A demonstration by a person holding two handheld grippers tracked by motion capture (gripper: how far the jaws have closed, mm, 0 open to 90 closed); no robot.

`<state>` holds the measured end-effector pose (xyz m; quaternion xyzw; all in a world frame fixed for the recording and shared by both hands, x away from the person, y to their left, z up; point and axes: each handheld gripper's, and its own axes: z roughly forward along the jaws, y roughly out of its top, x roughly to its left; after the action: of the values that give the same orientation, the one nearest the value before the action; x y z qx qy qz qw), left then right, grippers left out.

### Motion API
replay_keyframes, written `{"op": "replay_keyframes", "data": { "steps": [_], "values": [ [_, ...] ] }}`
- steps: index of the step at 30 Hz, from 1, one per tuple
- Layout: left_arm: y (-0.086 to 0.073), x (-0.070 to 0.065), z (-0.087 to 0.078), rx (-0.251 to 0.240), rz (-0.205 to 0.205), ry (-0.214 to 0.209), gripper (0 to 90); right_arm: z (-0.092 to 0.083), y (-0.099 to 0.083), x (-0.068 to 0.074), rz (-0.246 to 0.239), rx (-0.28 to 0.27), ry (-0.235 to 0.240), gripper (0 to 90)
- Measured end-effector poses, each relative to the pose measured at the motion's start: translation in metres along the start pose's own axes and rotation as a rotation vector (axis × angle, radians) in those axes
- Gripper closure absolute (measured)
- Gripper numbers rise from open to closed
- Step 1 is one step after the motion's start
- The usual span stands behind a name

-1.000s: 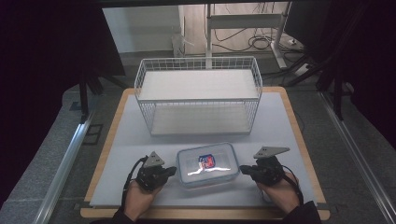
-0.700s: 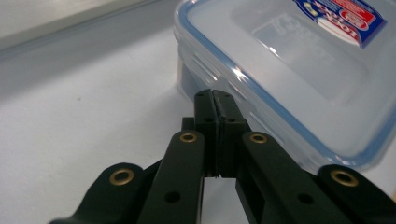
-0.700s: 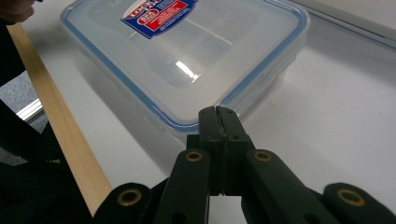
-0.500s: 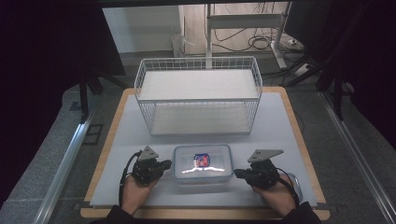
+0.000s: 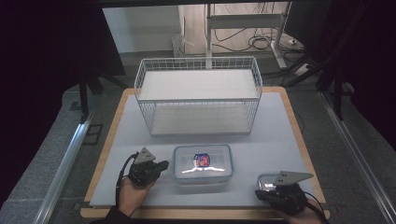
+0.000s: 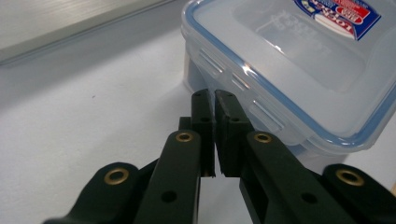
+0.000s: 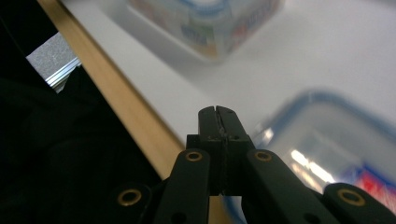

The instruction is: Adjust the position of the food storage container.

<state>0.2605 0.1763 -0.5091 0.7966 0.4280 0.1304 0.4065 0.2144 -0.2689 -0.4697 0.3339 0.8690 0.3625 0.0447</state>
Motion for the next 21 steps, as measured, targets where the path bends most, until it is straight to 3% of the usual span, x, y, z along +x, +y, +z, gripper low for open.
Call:
{"op": "replay_keyframes", "data": {
  "steps": [7,10,17,21],
  "values": [
    [-0.001,-0.002,-0.001,0.003,0.011,0.012,86.9,-0.012,-0.022,0.000,0.013,0.072,0.006,89.9],
    [-0.001,-0.002,0.000,0.004,0.009,0.010,86.9,-0.008,-0.022,-0.004,0.021,0.065,0.046,89.9],
    [-0.001,-0.003,0.002,0.009,0.012,-0.003,86.8,0.004,-0.010,-0.008,-0.031,0.071,0.006,90.0],
    [-0.001,-0.003,0.004,0.009,0.008,-0.009,86.6,0.009,-0.002,-0.016,-0.046,0.064,-0.042,90.0]
  ]
}}
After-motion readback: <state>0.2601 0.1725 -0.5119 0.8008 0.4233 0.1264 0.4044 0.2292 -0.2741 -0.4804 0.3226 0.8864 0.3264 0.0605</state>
